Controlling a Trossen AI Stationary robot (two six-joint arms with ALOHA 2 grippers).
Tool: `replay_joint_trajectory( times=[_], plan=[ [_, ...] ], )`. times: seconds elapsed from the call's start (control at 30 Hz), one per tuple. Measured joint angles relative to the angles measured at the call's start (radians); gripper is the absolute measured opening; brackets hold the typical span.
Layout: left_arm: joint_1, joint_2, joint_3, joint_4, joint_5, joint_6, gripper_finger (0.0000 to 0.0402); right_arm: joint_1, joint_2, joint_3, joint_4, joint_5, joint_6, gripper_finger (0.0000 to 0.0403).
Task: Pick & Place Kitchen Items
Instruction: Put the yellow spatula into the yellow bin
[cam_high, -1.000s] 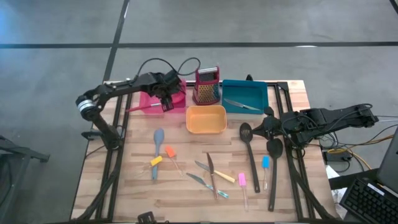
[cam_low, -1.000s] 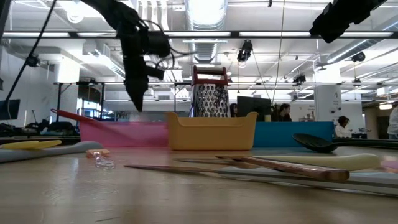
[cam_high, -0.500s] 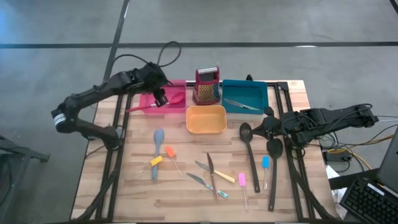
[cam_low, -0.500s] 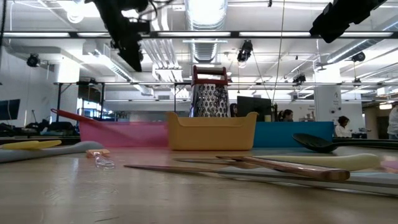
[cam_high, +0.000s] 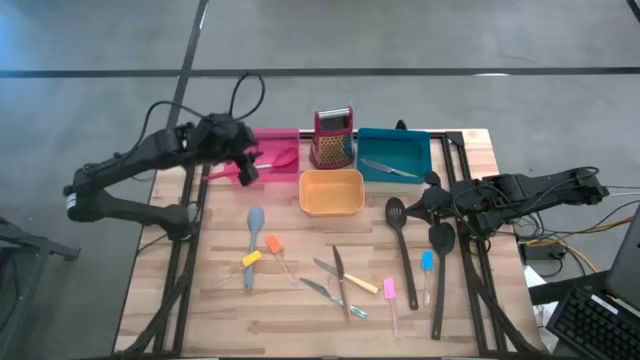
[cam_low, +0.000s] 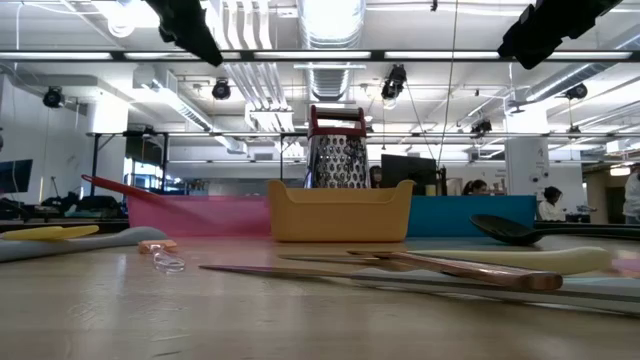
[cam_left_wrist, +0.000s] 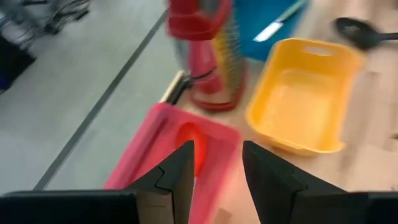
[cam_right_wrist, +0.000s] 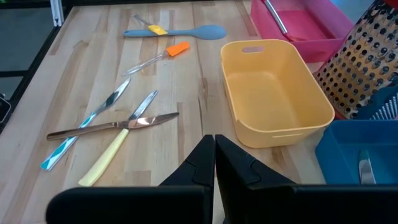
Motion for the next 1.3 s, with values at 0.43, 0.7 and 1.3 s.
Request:
replay_joint_trajectory(
  times=[0.43,0.7,1.3],
  plan=[
    [-0.448,-0.014,-0.001,-0.107,-0.021,-0.26,0.013,0.0,0.0,0.0,0.0,0.0,-0.002,0.0008],
    [-0.633,0.001,-0.001,-0.267,-0.145,-0.516,0.0129,0.0,0.0,0.0,0.0,0.0,-0.001,0.0008],
    [-0.835,0.055,-0.151,-0.325,-0.154,-0.782,0.0106,0.0,0.0,0.0,0.0,0.0,-0.002,0.0008]
  ],
)
